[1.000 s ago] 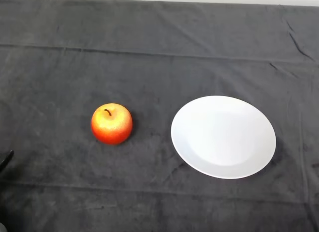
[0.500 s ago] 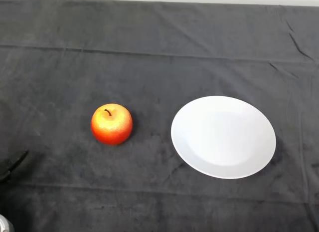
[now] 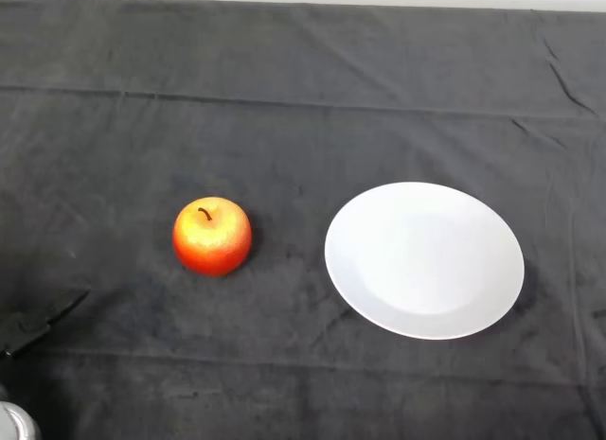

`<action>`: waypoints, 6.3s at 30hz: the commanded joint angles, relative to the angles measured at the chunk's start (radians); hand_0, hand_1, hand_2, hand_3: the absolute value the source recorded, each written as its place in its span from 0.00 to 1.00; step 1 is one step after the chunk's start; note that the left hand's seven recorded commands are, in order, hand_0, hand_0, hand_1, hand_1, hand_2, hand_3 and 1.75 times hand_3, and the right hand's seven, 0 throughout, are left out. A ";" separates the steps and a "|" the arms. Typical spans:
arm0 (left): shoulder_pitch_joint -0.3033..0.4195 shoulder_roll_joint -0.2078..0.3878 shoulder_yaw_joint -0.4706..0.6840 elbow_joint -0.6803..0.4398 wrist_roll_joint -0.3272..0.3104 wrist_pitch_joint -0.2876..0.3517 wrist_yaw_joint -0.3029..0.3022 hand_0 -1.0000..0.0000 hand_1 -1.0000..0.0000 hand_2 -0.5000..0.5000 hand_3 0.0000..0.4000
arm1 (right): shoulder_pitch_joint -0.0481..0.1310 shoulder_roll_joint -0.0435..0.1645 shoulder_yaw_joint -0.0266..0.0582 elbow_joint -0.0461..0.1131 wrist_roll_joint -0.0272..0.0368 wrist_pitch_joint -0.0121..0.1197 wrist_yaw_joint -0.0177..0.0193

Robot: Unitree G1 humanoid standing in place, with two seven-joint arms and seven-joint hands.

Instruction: Move the apple to the plate

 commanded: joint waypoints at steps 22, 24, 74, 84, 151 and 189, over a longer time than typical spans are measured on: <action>-0.054 0.093 -0.059 -0.291 0.027 0.361 -0.030 1.00 1.00 0.50 0.00 | 0.008 -0.014 -0.0137 -0.016 0.0104 -0.005 0.0020; -0.047 0.098 -0.059 -0.344 0.034 0.398 -0.027 1.00 1.00 0.50 0.00 | 0.008 -0.014 -0.0134 -0.017 0.0102 -0.005 0.0013; -0.284 -0.024 -0.262 -0.196 0.237 0.590 -0.190 1.00 1.00 0.50 0.00 | 0.013 -0.008 -0.0091 -0.034 0.0098 -0.001 -0.0095; -0.360 -0.062 -0.294 -0.047 0.244 0.555 -0.208 1.00 1.00 0.50 0.00 | 0.013 -0.009 -0.0096 -0.031 0.0105 -0.001 -0.0084; -0.639 -0.207 -0.424 0.137 0.314 0.496 -0.170 0.00 0.00 0.50 1.00 | 0.008 -0.015 -0.0128 -0.014 0.0125 -0.005 0.0019; -0.664 -0.269 -0.905 0.066 0.101 0.538 -0.129 0.00 0.00 0.50 1.00 | 0.006 -0.018 -0.0143 -0.008 0.0128 -0.006 0.0058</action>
